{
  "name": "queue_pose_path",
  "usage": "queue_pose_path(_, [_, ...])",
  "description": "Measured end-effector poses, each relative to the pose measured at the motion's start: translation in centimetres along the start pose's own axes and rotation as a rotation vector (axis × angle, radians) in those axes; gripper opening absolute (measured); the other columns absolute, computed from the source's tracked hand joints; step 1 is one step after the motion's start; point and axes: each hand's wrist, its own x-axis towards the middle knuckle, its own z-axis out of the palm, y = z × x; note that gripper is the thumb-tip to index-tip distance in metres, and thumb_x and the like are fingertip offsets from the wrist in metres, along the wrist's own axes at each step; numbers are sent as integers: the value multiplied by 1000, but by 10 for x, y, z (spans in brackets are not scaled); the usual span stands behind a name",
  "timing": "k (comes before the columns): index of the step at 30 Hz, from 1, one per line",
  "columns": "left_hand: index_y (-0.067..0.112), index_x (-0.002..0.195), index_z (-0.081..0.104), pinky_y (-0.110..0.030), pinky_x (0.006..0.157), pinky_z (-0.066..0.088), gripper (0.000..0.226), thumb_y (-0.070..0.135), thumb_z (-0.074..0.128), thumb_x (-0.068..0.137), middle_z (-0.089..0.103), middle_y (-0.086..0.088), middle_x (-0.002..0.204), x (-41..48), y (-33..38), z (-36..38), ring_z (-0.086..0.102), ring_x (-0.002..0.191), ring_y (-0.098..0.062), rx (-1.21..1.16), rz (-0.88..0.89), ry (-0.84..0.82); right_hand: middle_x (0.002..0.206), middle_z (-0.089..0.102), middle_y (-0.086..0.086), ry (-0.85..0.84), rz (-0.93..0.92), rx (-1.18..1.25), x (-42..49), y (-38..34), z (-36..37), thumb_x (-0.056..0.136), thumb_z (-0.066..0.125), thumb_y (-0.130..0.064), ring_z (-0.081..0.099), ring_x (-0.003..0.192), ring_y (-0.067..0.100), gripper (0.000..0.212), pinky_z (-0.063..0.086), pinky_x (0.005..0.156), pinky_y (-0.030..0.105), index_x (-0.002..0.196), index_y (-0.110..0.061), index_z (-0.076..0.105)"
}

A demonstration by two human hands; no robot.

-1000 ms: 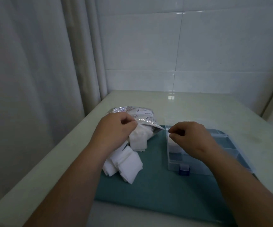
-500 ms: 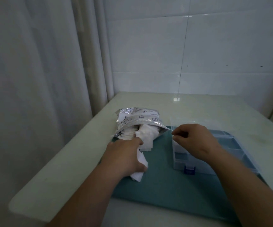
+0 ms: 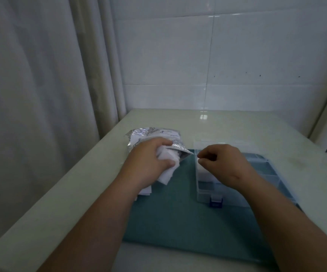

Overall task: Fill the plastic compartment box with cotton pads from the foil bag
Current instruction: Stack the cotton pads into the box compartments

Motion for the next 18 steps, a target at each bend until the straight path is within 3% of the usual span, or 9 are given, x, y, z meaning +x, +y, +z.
queue_pose_path(5, [37,116,63,-21,83,43,37,22,73,84,59,12,118,26,21,17,55,105,-8,-190,38,56,93,66,-11,-5,5,45,2,3,-2,95,56,-29,61,85,7,19,47,78,23,106,-24,71])
queue_pose_path(10, [29,120,64,-29,86,53,30,23,66,91,61,12,114,43,38,50,58,104,-11,-436,-45,44,92,69,-5,75,80,464,2,4,-14,100,36,-46,67,83,12,34,57,83,40,113,-23,58])
queue_pose_path(12, [30,119,65,-37,89,56,30,22,65,91,64,8,115,48,41,63,61,105,-15,-540,-88,39,93,66,-8,66,72,483,2,6,-20,95,40,-53,67,83,10,32,58,83,38,115,-29,47])
queue_pose_path(14, [30,119,65,-34,86,56,30,19,63,92,64,4,119,50,42,73,62,106,-16,-594,-103,28,90,63,-13,58,67,458,2,6,-22,91,51,-52,67,82,9,31,58,81,35,113,-32,43])
queue_pose_path(18, [28,116,66,-26,81,53,31,9,55,95,64,3,120,51,42,80,61,106,-15,-649,-112,25,83,64,-13,103,86,424,5,8,-21,86,68,-32,67,78,12,26,60,78,37,98,-33,45])
